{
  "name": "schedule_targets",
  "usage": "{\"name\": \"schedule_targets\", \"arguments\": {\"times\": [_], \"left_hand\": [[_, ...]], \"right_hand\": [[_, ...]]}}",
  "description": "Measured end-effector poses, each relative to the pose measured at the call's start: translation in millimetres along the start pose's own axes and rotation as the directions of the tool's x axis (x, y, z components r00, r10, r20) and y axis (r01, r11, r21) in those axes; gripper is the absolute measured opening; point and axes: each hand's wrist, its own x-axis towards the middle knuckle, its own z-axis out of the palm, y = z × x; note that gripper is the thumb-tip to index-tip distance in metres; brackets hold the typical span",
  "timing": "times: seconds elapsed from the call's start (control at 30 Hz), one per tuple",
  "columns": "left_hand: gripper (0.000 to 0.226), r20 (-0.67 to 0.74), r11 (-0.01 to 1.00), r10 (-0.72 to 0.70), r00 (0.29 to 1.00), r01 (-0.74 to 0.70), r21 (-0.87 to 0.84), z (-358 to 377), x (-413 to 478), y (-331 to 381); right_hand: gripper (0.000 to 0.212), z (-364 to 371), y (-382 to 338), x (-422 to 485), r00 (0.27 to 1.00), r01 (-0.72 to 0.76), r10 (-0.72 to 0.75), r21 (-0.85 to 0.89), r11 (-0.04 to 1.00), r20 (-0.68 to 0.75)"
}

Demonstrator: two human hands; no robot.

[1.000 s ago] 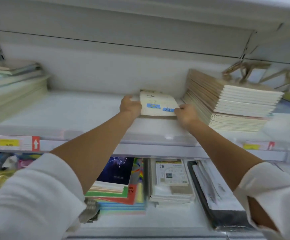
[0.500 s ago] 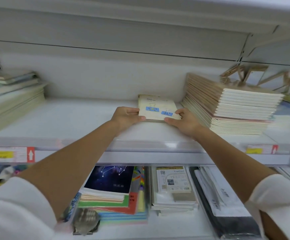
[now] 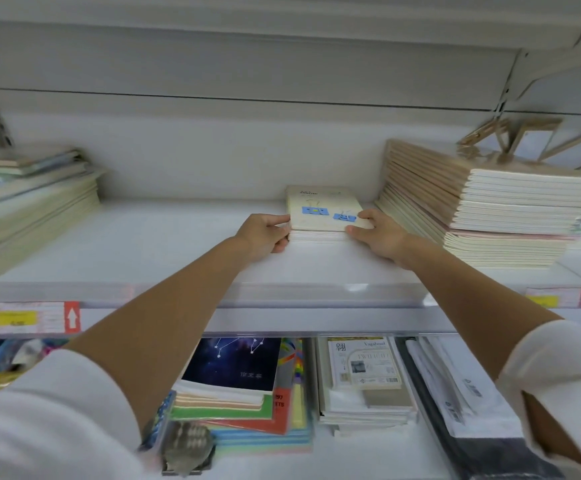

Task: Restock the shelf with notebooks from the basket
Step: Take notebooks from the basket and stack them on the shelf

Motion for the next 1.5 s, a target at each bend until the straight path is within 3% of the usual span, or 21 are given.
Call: {"name": "schedule_targets", "arguments": {"times": [0.27, 0.47, 0.67, 1.1, 1.27, 1.4, 1.5], "left_hand": [[0.047, 0.057, 0.998, 0.007, 0.998, -0.011, 0.062, -2, 3, -3], [0.041, 0.039, 0.996, 0.031, 0.999, -0.034, 0.078, 2, 9, -7], [0.040, 0.022, 0.998, 0.055, 0.998, -0.056, 0.041, 1, 15, -11], [0.039, -0.105, 0.997, 0.062, 0.992, -0.058, 0.048, 5, 24, -17], [0.038, -0.074, 0.997, 0.053, 0.996, -0.049, 0.055, 4, 24, -16], [0.024, -0.071, 1.000, 0.019, 0.997, -0.017, 0.020, 0, 13, -7], [0.012, -0.160, 1.000, 0.003, 0.987, -0.007, -0.024, -11, 1, 3]], "right_hand": [[0.039, -2, 3, 8, 0.996, -0.067, 0.059, 0.138, 0.988, 0.062], [0.058, -3, 3, 7, 0.993, -0.094, 0.072, 0.263, 0.960, 0.094], [0.051, -4, 5, 10, 0.992, -0.093, 0.066, 0.267, 0.959, 0.109], [0.061, 3, -2, -4, 0.998, -0.050, 0.047, 0.102, 0.993, 0.034], [0.062, 3, -5, -5, 0.997, -0.070, 0.066, 0.125, 0.990, 0.038], [0.077, -2, -13, -16, 0.994, -0.092, 0.079, 0.222, 0.971, 0.070], [0.069, 5, -29, -32, 0.998, -0.030, 0.043, 0.258, 0.966, -0.044]]}}
